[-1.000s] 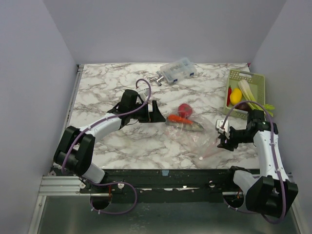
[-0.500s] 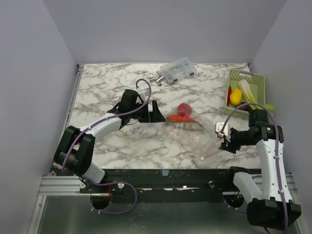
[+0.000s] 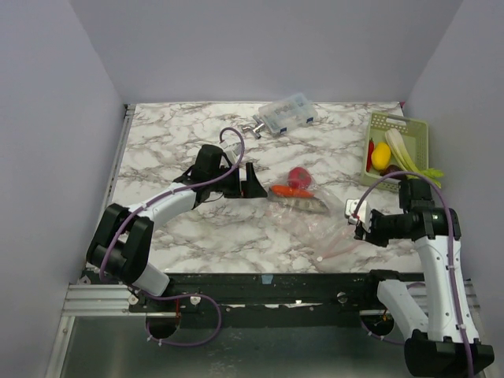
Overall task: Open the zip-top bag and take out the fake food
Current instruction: Pick up the fake fish from the zipper food storage bag.
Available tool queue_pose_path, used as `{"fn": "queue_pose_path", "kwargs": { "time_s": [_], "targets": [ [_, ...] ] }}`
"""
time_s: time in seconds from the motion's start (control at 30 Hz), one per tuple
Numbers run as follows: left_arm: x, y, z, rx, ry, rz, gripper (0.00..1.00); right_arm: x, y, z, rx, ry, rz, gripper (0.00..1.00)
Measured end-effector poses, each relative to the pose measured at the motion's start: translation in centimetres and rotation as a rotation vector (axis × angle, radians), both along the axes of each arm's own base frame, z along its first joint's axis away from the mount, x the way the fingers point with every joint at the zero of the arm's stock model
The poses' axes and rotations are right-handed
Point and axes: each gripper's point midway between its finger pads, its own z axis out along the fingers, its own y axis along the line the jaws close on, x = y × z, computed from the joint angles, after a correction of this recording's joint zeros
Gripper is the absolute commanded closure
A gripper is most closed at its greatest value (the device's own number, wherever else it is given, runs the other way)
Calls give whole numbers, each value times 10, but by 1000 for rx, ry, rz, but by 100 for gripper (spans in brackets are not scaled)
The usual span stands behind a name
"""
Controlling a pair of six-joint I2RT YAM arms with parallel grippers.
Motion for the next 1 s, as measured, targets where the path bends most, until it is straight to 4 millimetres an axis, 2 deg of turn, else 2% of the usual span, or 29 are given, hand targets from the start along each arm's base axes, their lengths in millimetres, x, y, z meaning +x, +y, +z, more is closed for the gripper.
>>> {"fn": "queue_pose_path", "kwargs": {
  "time_s": [0.1,0.2,0.43,0.6,0.67,0.83,1.0],
  "targets": [
    [0,0,0,2,-3,-1,1,1,-2,9,-11,-48,-13,78],
    [0,0,0,2,-3,-2,1,-2,-2,8,-16,-59,2,78],
    [8,-3,4,6,-6,-5,1,2,-3,-37,-22,100,80,73],
    [20,-9,3,12,3,-7,1,13,-2,-52,-37,-49,106,70],
    [24,-11,-1,19,18,-8,2,18,1,-55,-28,-123,116,64],
    [31,-16,-16,46,66,-18,2,35,9,-60,12,-227,139,63],
    [33,-20,-30,67,118,-46,2,57,16,-54,73,-302,106,61]
  ]
}}
